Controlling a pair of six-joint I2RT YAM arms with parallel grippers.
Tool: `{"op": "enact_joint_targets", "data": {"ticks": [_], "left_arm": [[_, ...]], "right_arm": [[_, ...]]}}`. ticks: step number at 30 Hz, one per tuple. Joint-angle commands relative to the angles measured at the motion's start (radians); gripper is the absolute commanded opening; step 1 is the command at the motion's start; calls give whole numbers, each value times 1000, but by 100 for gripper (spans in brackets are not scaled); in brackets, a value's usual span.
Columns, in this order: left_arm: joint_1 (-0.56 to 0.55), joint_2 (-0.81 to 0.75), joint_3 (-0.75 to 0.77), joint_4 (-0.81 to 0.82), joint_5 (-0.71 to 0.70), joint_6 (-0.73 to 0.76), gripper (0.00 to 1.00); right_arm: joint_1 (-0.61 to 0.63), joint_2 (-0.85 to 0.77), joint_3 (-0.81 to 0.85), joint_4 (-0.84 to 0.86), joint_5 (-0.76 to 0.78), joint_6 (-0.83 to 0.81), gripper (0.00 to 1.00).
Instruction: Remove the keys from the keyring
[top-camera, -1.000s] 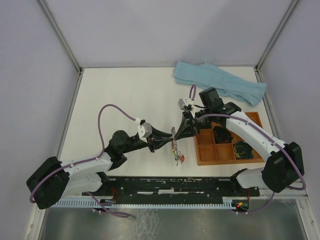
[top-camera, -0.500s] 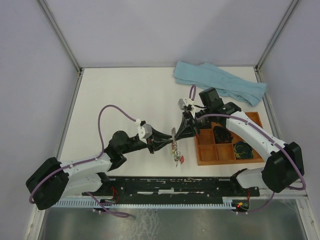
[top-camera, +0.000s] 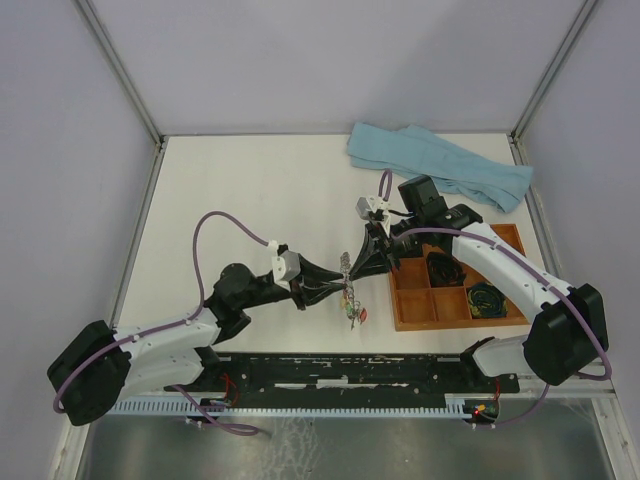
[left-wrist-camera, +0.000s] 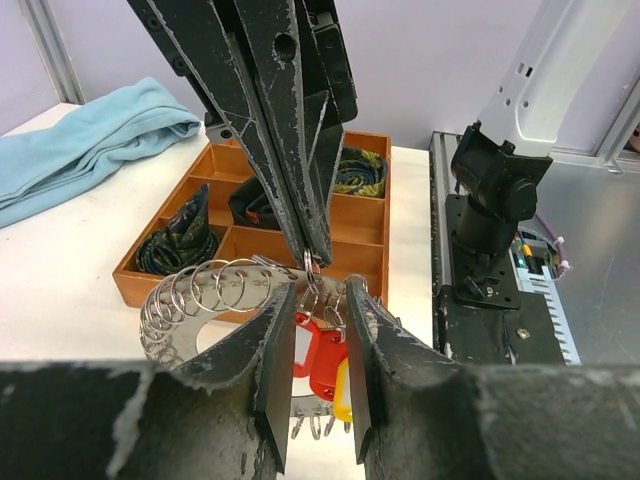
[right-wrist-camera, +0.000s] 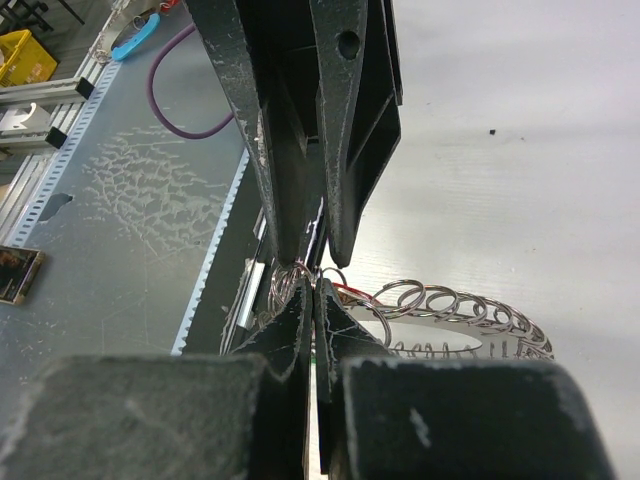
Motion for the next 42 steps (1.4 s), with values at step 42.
{"op": "enact_joint_targets", "data": {"ticks": [42], "left_arm": [[-3,109,36,146,37,-68,22]], "right_arm": [[6,-6,45,34,-40,-17,1]]}}
